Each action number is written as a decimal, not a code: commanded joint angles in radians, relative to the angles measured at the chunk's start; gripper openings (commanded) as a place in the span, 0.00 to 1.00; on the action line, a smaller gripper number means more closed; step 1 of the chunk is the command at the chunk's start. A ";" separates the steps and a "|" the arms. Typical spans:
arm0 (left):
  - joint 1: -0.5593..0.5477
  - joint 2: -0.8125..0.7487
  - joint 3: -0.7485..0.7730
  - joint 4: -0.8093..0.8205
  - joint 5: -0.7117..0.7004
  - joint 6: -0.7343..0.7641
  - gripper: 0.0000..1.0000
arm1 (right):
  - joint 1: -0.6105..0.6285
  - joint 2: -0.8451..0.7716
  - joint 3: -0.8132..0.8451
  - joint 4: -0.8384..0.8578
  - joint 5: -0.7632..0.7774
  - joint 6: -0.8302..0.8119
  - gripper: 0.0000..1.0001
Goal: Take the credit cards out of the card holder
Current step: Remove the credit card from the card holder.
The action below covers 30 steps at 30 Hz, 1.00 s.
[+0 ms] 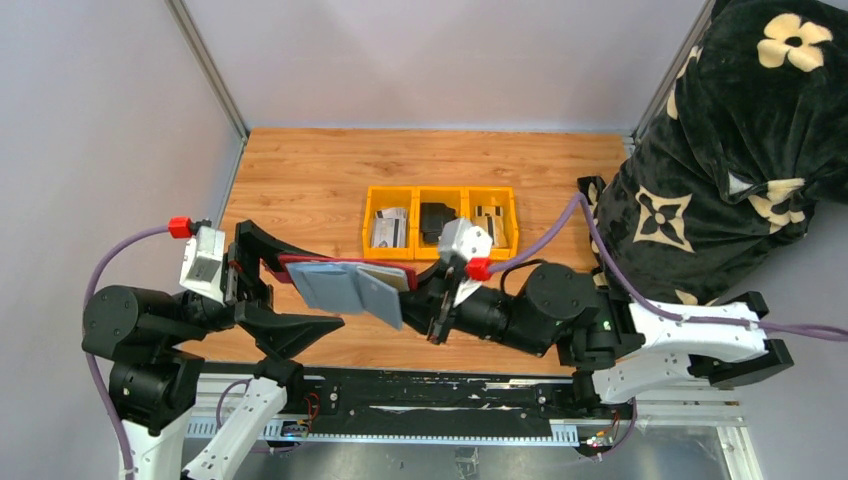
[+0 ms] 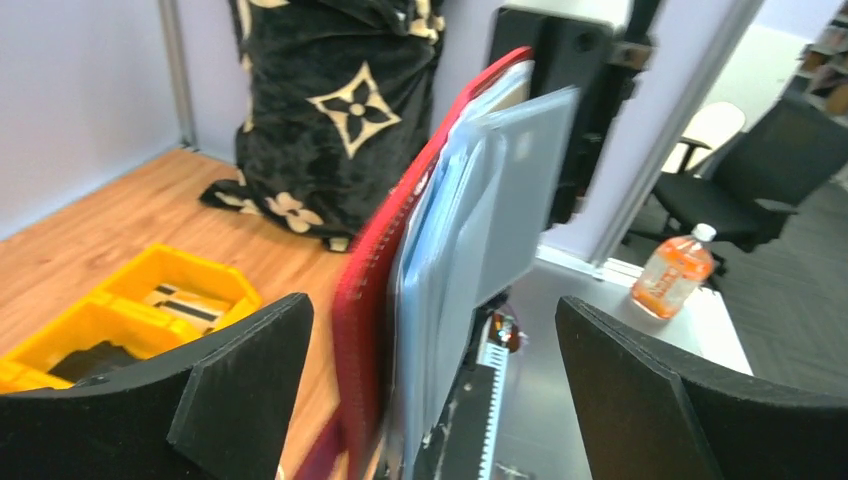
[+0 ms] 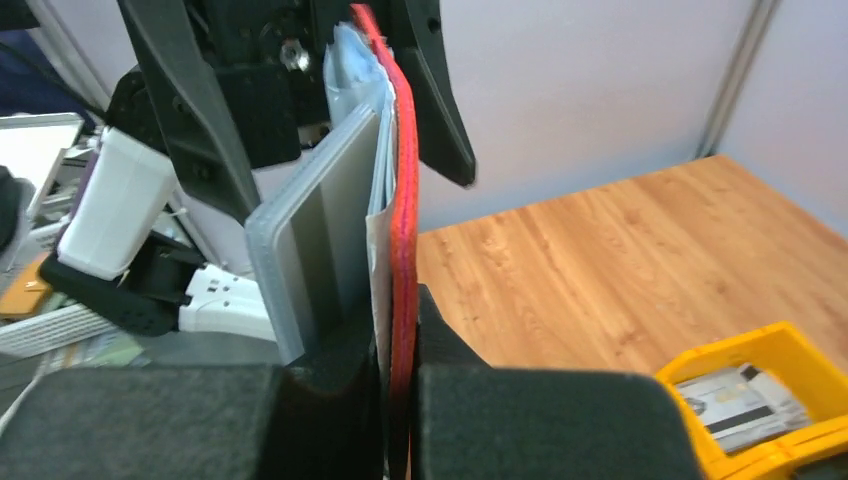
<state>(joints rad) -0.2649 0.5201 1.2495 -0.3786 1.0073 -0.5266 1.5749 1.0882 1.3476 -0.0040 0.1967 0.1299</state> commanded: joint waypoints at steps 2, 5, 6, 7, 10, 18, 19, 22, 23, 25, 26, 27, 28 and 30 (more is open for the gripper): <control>0.001 -0.046 -0.004 -0.092 -0.102 0.110 1.00 | 0.174 0.199 0.272 -0.239 0.570 -0.309 0.00; 0.002 -0.072 -0.025 -0.101 -0.106 0.120 1.00 | 0.194 0.313 0.404 -0.335 0.729 -0.390 0.00; 0.001 -0.081 -0.028 -0.111 -0.107 0.134 1.00 | 0.199 0.336 0.428 -0.340 0.768 -0.434 0.00; 0.001 -0.091 -0.031 -0.124 -0.108 0.148 1.00 | 0.203 0.356 0.445 -0.341 0.792 -0.452 0.00; 0.001 -0.124 -0.049 -0.138 -0.093 0.163 1.00 | 0.209 0.384 0.485 -0.342 0.823 -0.505 0.00; 0.001 -0.177 -0.099 -0.148 -0.097 0.201 0.99 | 0.240 0.427 0.550 -0.323 0.849 -0.579 0.00; 0.001 -0.173 -0.100 -0.159 -0.128 0.228 0.97 | 0.242 0.424 0.549 -0.323 0.831 -0.573 0.00; 0.001 -0.166 -0.096 -0.181 -0.221 0.284 0.86 | 0.243 0.390 0.530 -0.330 0.770 -0.521 0.00; 0.001 -0.167 -0.095 -0.182 -0.235 0.296 0.83 | 0.244 0.373 0.517 -0.329 0.742 -0.499 0.00; 0.001 -0.172 -0.098 -0.163 -0.234 0.282 0.78 | 0.242 0.334 0.487 -0.322 0.685 -0.453 0.00; 0.001 -0.174 -0.103 -0.146 -0.229 0.266 0.75 | 0.241 0.316 0.472 -0.318 0.653 -0.433 0.00; 0.001 -0.175 -0.108 -0.129 -0.221 0.252 0.71 | 0.242 0.292 0.455 -0.315 0.618 -0.412 0.00; 0.001 -0.176 -0.109 -0.116 -0.209 0.240 0.68 | 0.238 0.271 0.436 -0.314 0.574 -0.387 0.00; 0.001 -0.173 -0.107 -0.104 -0.187 0.225 0.56 | 0.221 0.219 0.377 -0.301 0.477 -0.328 0.00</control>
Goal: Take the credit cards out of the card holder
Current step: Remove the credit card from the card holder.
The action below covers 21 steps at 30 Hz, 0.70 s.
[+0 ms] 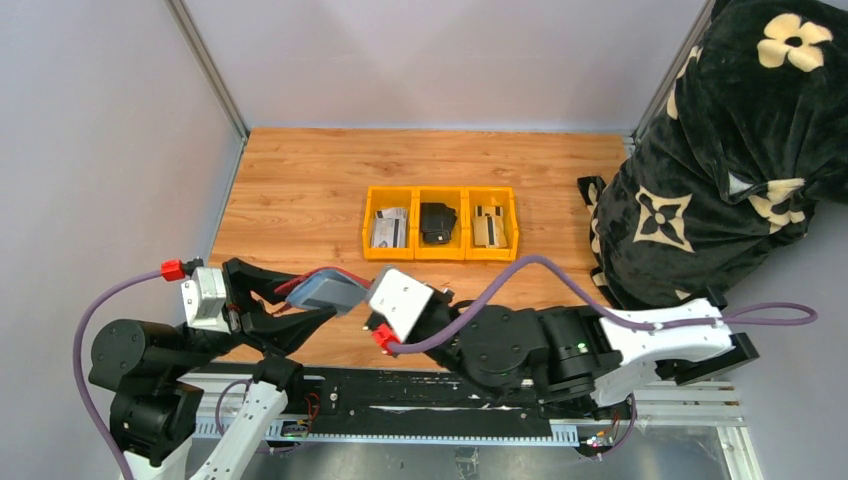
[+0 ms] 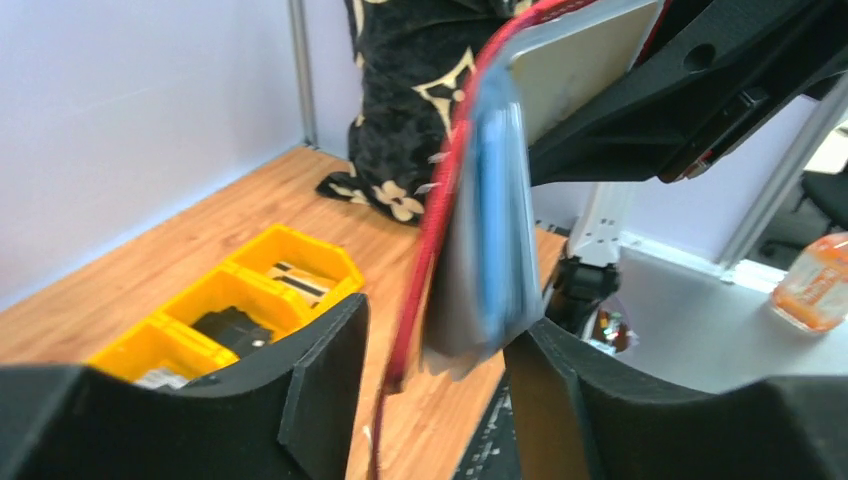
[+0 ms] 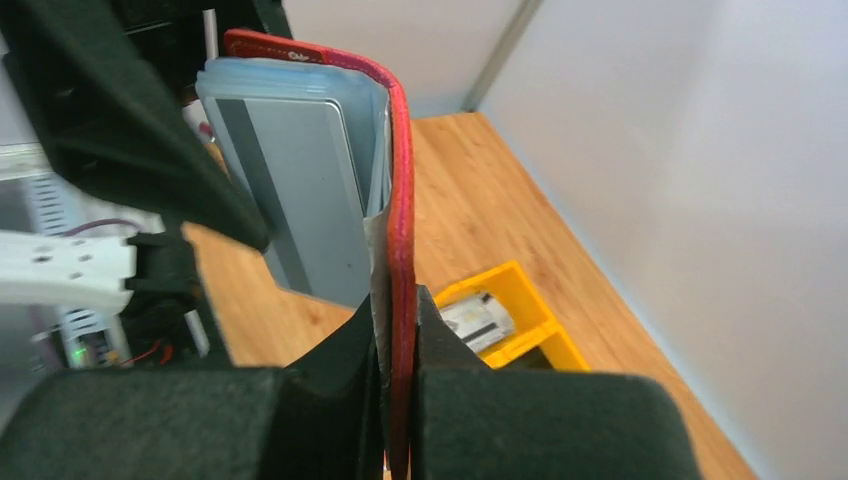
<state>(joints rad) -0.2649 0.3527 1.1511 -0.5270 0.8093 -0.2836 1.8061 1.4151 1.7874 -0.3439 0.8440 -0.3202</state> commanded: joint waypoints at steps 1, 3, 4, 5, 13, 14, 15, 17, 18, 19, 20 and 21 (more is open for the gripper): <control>0.001 -0.003 -0.004 0.046 0.022 -0.022 0.51 | -0.024 -0.138 -0.095 0.051 -0.219 0.157 0.00; 0.001 0.002 0.004 0.049 0.030 -0.037 0.43 | -0.074 -0.197 -0.157 0.080 -0.324 0.229 0.00; 0.001 0.005 0.005 0.060 0.042 -0.060 0.40 | -0.096 -0.224 -0.187 0.099 -0.383 0.265 0.00; 0.001 0.009 0.006 0.075 0.060 -0.082 0.39 | -0.118 -0.246 -0.216 0.116 -0.439 0.293 0.00; 0.001 0.026 -0.055 0.293 0.145 -0.379 0.48 | -0.177 -0.274 -0.285 0.160 -0.580 0.401 0.00; 0.002 0.028 -0.058 0.302 0.170 -0.383 0.53 | -0.179 -0.268 -0.279 0.155 -0.565 0.406 0.00; 0.001 0.028 -0.063 0.302 0.191 -0.381 0.60 | -0.182 -0.262 -0.269 0.148 -0.553 0.410 0.00; 0.001 0.022 -0.072 0.287 0.240 -0.355 0.73 | -0.185 -0.246 -0.242 0.122 -0.518 0.410 0.00; 0.001 0.018 -0.079 0.291 0.263 -0.357 0.77 | -0.185 -0.237 -0.230 0.115 -0.504 0.409 0.00; 0.002 0.011 -0.089 0.307 0.282 -0.365 0.80 | -0.184 -0.221 -0.216 0.103 -0.477 0.404 0.00; 0.001 0.006 -0.096 0.322 0.293 -0.369 0.80 | -0.184 -0.213 -0.202 0.097 -0.466 0.402 0.00; 0.002 0.001 -0.102 0.335 0.314 -0.373 0.81 | -0.184 -0.197 -0.187 0.079 -0.449 0.399 0.00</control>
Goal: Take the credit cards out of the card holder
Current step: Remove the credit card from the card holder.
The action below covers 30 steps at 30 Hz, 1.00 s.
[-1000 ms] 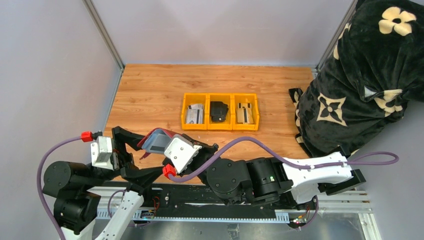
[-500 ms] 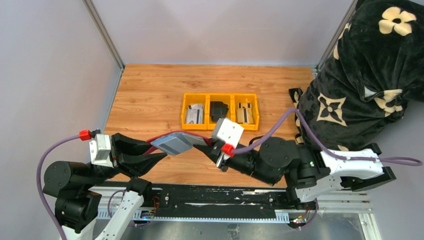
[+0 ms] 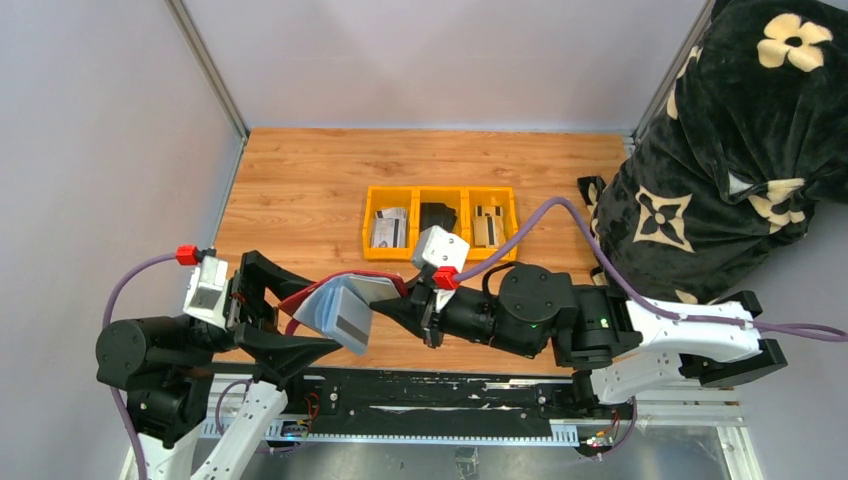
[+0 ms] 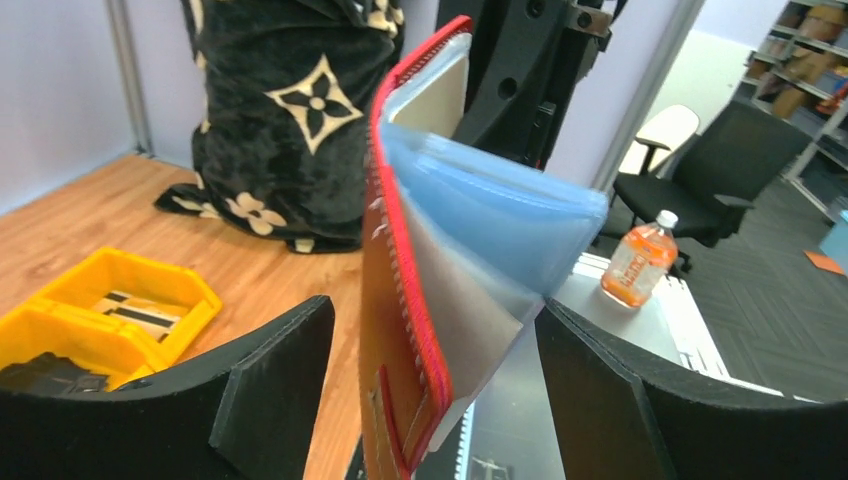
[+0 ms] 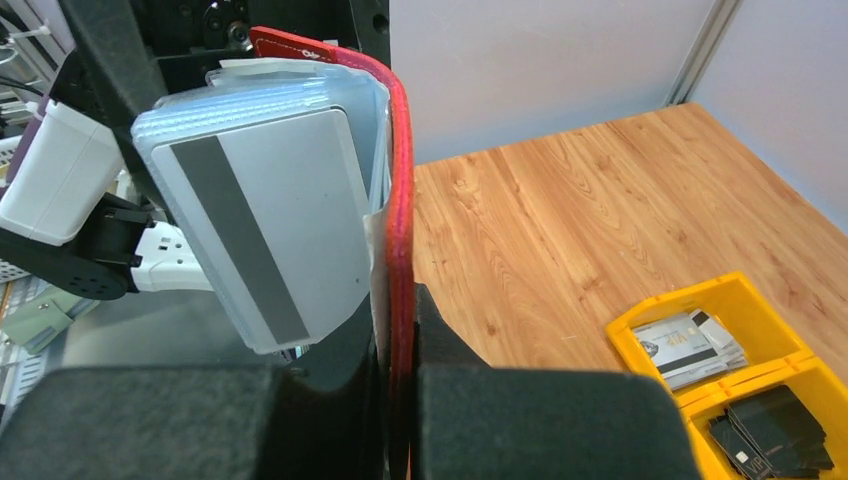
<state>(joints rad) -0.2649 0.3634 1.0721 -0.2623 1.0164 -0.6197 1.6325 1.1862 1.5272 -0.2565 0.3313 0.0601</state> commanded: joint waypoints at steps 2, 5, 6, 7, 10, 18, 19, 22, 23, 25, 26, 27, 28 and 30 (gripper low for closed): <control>0.001 -0.018 -0.030 0.075 0.139 -0.026 0.81 | -0.011 0.061 0.104 -0.034 0.096 0.017 0.00; 0.002 -0.031 -0.034 0.033 0.145 0.022 0.81 | -0.011 0.093 0.141 -0.051 0.128 0.018 0.00; 0.001 -0.036 -0.034 0.017 0.134 0.038 0.81 | -0.011 0.101 0.150 -0.052 0.137 0.021 0.00; 0.001 -0.040 -0.034 0.004 0.112 0.048 0.81 | -0.011 0.112 0.159 -0.051 0.143 0.023 0.00; 0.001 -0.051 -0.036 -0.016 0.061 0.070 0.81 | -0.011 0.136 0.184 -0.060 0.153 0.028 0.00; 0.001 -0.074 -0.059 -0.073 -0.186 0.088 0.50 | -0.041 0.086 0.100 0.056 -0.013 0.103 0.00; 0.001 -0.071 -0.063 -0.063 -0.207 0.071 0.44 | -0.067 0.073 0.072 0.083 -0.071 0.143 0.00; 0.001 -0.062 -0.070 -0.050 -0.226 0.043 0.31 | -0.158 0.025 -0.024 0.174 -0.237 0.262 0.00; 0.001 -0.059 -0.063 -0.055 -0.225 0.040 0.26 | -0.184 0.007 -0.063 0.200 -0.299 0.294 0.00; 0.001 -0.057 -0.055 -0.057 -0.208 0.030 0.22 | -0.234 -0.020 -0.127 0.277 -0.403 0.365 0.00; 0.001 -0.056 -0.052 -0.054 -0.190 0.021 0.22 | -0.258 -0.031 -0.156 0.316 -0.444 0.395 0.00; 0.002 -0.054 -0.051 -0.049 -0.166 0.005 0.22 | -0.280 -0.040 -0.182 0.348 -0.479 0.435 0.00; 0.001 -0.050 -0.050 -0.046 -0.148 -0.005 0.23 | -0.298 -0.047 -0.201 0.373 -0.503 0.462 0.00; 0.001 -0.041 -0.040 -0.055 -0.127 -0.011 0.26 | -0.328 -0.056 -0.232 0.425 -0.550 0.500 0.00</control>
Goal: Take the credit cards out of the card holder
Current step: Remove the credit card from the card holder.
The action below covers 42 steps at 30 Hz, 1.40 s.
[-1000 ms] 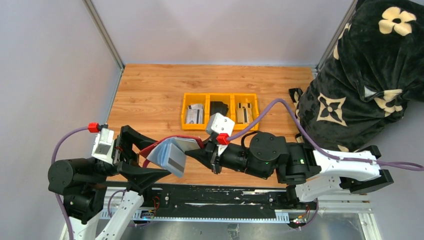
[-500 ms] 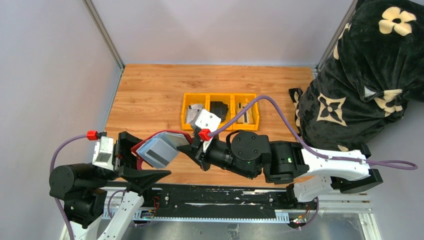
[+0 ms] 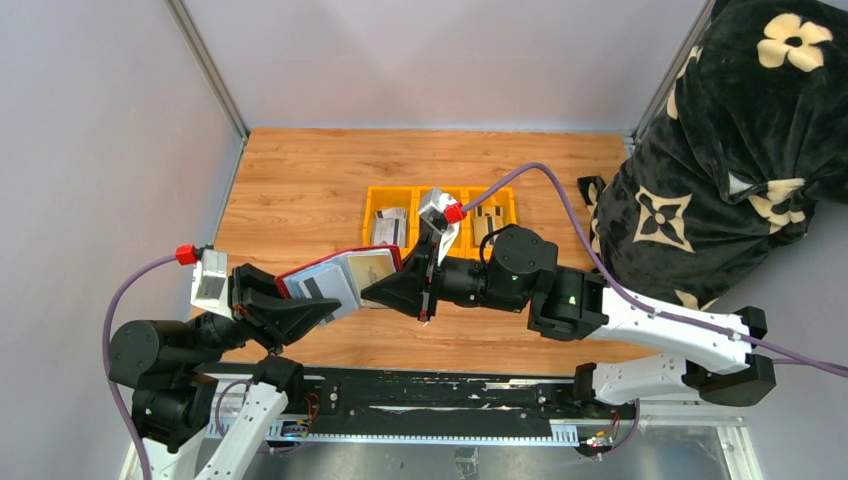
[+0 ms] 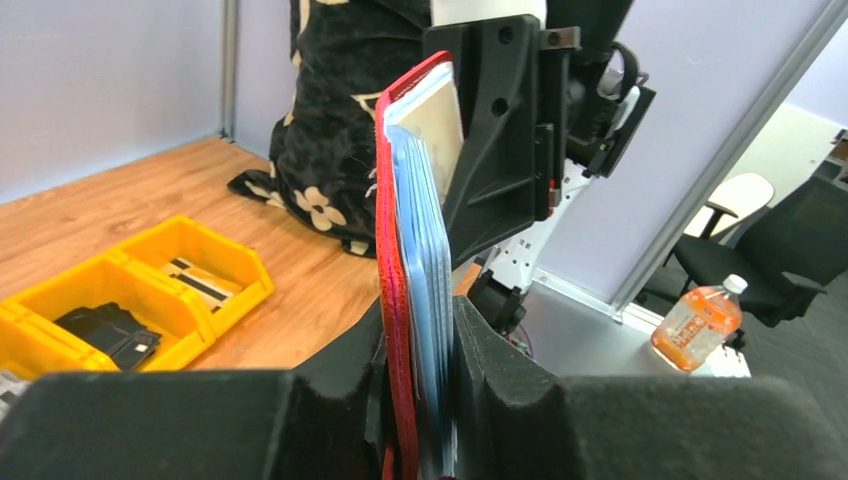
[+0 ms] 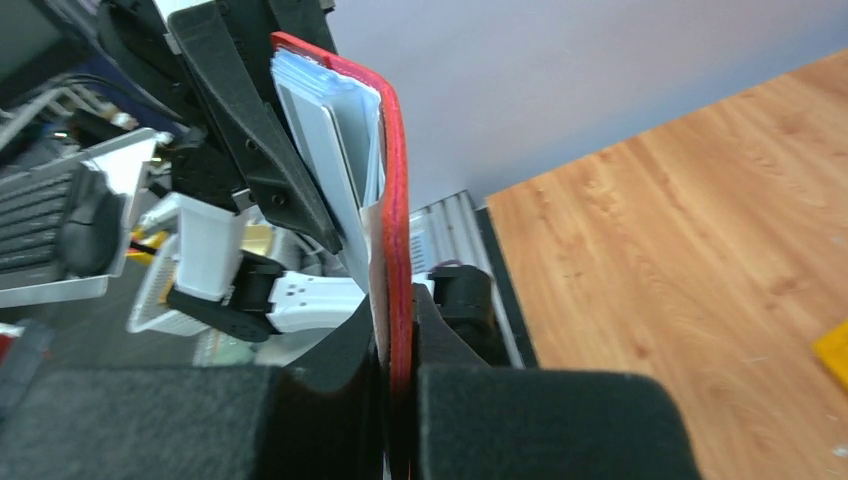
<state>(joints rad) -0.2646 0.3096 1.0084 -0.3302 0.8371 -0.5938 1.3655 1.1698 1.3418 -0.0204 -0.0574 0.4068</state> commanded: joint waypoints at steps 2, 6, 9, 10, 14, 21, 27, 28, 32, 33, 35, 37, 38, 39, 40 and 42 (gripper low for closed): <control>0.001 0.025 0.037 0.000 0.054 -0.029 0.26 | -0.077 -0.045 -0.069 0.219 -0.187 0.178 0.00; 0.001 0.047 0.061 -0.035 0.005 -0.009 0.20 | -0.089 -0.053 -0.094 0.251 -0.212 0.201 0.00; 0.002 0.074 0.090 -0.071 -0.015 0.020 0.13 | -0.115 -0.064 -0.128 0.271 -0.232 0.225 0.02; 0.001 0.090 0.099 -0.086 -0.016 0.029 0.11 | -0.128 -0.070 -0.146 0.278 -0.238 0.236 0.11; 0.001 0.167 0.150 -0.217 -0.004 0.114 0.03 | -0.271 -0.113 -0.227 0.308 -0.271 0.349 0.54; 0.001 0.401 0.294 -0.597 0.010 0.354 0.00 | -0.469 -0.247 -0.230 0.154 -0.185 0.369 0.60; 0.001 0.434 0.298 -0.617 0.044 0.388 0.00 | -0.467 -0.190 -0.259 0.306 -0.409 0.468 0.56; 0.001 0.437 0.296 -0.616 0.060 0.386 0.00 | -0.461 -0.159 -0.269 0.362 -0.454 0.492 0.56; 0.001 0.439 0.299 -0.618 0.124 0.380 0.00 | -0.416 -0.071 -0.278 0.437 -0.541 0.528 0.56; 0.001 0.439 0.299 -0.619 0.138 0.379 0.00 | -0.408 -0.055 -0.282 0.454 -0.553 0.532 0.56; 0.001 0.430 0.302 -0.616 0.151 0.378 0.00 | -0.393 -0.031 -0.296 0.490 -0.569 0.546 0.56; 0.001 0.423 0.303 -0.611 0.161 0.376 0.00 | -0.384 -0.015 -0.305 0.513 -0.580 0.553 0.55; 0.002 0.419 0.302 -0.605 0.164 0.370 0.00 | -0.379 -0.009 -0.306 0.519 -0.585 0.554 0.55; 0.001 0.416 0.301 -0.598 0.168 0.363 0.00 | -0.375 -0.005 -0.308 0.522 -0.586 0.552 0.55; 0.001 0.414 0.300 -0.594 0.172 0.358 0.00 | -0.367 0.000 -0.309 0.527 -0.586 0.551 0.55; 0.001 0.413 0.302 -0.591 0.176 0.353 0.00 | -0.360 0.008 -0.311 0.538 -0.590 0.549 0.55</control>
<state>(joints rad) -0.2646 0.7383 1.2846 -0.9451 0.9512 -0.2211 0.9817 1.1839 1.0325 0.4179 -0.6014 0.9432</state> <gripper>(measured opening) 0.171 0.554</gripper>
